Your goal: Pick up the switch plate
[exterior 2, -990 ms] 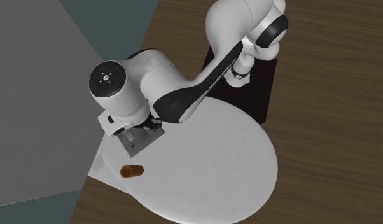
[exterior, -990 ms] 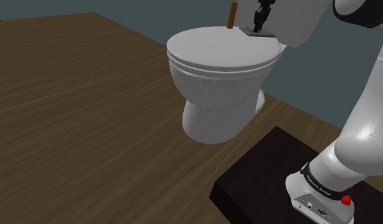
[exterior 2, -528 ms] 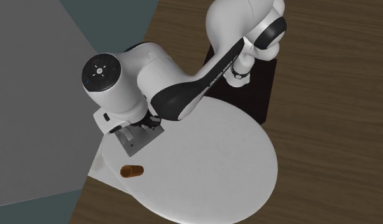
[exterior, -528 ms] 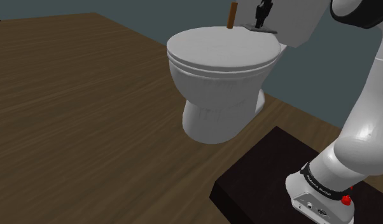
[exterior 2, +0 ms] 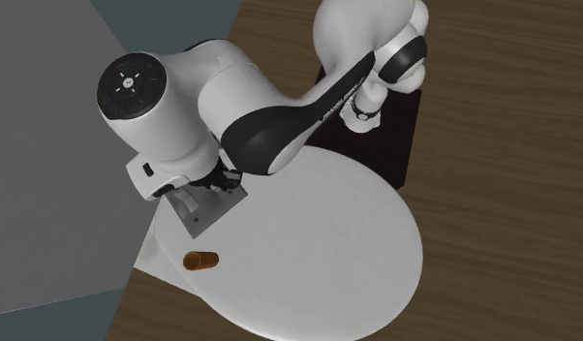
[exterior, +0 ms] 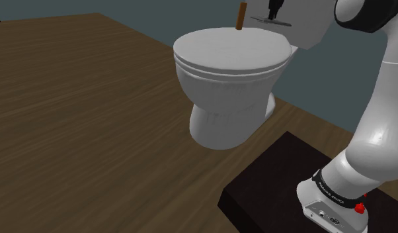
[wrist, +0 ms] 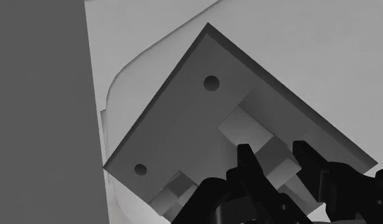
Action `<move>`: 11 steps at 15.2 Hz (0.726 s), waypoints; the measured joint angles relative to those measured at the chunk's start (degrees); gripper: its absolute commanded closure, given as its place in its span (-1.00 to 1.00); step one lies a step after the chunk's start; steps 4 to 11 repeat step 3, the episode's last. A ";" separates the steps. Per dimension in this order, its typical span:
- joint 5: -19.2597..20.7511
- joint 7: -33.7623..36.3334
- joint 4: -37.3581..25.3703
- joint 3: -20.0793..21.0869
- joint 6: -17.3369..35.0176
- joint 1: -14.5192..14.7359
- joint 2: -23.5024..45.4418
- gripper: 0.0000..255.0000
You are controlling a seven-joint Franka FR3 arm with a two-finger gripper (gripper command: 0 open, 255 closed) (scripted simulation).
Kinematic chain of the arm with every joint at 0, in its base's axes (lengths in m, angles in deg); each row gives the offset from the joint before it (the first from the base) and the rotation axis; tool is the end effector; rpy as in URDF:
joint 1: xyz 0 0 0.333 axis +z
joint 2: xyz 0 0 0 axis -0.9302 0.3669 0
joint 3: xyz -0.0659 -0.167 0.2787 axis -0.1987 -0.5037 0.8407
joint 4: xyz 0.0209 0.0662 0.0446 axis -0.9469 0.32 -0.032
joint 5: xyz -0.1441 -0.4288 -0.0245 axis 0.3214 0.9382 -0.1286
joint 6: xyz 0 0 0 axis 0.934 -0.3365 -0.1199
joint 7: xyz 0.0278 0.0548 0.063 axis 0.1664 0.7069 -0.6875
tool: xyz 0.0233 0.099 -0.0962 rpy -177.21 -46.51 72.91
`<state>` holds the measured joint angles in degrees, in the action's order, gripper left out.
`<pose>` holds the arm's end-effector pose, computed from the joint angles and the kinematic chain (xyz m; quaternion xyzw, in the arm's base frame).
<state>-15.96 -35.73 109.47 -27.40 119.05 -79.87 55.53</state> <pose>0.6306 -0.3421 0.6254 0.9958 0.0878 0.0033 0.0243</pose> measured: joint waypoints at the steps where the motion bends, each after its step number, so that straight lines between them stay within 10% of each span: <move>1: -0.35 -0.08 -2.20 0.02 -1.37 -0.46 0.85 1.00; 11: -0.84 -0.19 -5.20 0.06 -3.25 -1.14 1.99 1.00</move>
